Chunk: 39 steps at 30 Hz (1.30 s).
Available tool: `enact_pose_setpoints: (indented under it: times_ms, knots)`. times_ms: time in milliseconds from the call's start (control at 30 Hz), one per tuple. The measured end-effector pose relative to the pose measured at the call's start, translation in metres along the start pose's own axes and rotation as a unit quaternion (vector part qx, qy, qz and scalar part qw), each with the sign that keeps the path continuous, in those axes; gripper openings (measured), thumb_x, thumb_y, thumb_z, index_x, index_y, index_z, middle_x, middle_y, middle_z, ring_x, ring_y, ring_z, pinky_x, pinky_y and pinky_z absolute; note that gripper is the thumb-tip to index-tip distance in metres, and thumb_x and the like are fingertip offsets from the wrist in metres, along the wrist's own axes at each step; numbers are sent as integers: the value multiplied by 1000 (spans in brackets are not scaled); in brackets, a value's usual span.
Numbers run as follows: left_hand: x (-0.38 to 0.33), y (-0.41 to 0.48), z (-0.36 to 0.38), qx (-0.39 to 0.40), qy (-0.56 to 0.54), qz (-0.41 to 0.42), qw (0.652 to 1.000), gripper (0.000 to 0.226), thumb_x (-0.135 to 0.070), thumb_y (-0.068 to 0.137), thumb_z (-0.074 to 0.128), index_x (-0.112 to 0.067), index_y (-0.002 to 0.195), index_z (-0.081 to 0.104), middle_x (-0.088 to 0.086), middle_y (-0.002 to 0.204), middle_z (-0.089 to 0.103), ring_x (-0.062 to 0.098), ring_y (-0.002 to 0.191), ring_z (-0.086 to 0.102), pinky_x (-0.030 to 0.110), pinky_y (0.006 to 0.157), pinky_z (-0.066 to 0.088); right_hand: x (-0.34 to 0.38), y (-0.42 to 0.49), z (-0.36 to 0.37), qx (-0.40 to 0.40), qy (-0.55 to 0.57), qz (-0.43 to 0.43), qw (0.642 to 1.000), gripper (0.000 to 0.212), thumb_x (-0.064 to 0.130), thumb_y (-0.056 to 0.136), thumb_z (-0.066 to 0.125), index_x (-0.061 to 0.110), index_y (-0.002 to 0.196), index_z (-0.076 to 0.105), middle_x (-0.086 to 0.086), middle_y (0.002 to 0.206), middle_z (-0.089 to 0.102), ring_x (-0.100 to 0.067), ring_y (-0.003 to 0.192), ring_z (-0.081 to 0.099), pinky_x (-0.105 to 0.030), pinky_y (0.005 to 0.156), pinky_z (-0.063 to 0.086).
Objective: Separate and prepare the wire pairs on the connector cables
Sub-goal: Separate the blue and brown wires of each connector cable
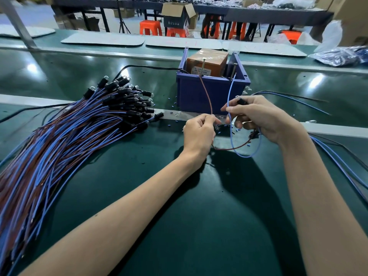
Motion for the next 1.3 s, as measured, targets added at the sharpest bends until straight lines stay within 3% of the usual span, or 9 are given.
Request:
enact_pose_setpoints:
  times_ms: [333,500,800,933,1033,1200,1300]
  knots:
    - [-3,-2,7,43,19,37,998,43,-10,93,49,-25,55,59,-16,38,46,-2,39,41,24,54,28,2,0,4,32,-9,-28,999,12,11,93,57,17,87,66,3,63,67,-7,49,47,-22,55,29]
    - [-4,-4,8,53,28,49,997,40,-8,92,48,-21,55,57,-15,38,45,0,40,38,25,53,28,5,-1,5,43,-5,-42,998,12,11,92,58,17,87,67,3,63,67,-14,59,46,-24,57,29]
    - [-5,-5,8,65,33,60,996,39,-8,92,48,-20,56,57,-15,40,46,1,43,38,20,52,29,4,0,4,50,-9,-48,998,11,13,91,61,18,87,70,2,64,67,-12,59,47,-23,57,31]
    - [-5,-6,8,71,51,68,994,37,-8,93,44,-20,60,57,-13,41,43,5,47,33,26,55,28,4,1,3,48,-28,-53,997,14,13,90,63,5,99,69,4,64,67,-6,51,44,-20,55,33]
    - [-6,-6,9,75,54,75,993,37,-8,94,43,-19,62,58,-14,42,45,4,47,36,25,55,29,4,1,2,48,-27,-54,997,13,12,90,63,5,98,70,4,64,67,-5,51,45,-16,52,36]
    - [-4,-4,10,73,61,92,991,32,-21,88,42,-22,61,59,-13,44,43,6,50,34,28,56,30,3,1,1,44,-26,-50,997,9,12,90,63,15,87,71,2,66,68,-6,53,47,-18,55,37]
    - [-3,-6,8,44,48,83,994,42,-39,87,37,-22,52,55,-9,44,43,12,49,36,34,58,33,6,-4,1,57,-43,-47,996,8,16,91,62,17,88,70,1,71,72,-5,51,51,-14,50,35]
Point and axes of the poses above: each hand's wrist, its own y-axis towards the middle knuckle, its own z-axis out of the palm, x = y × z, the point moved 6 cm from there along y, towards the middle knuckle
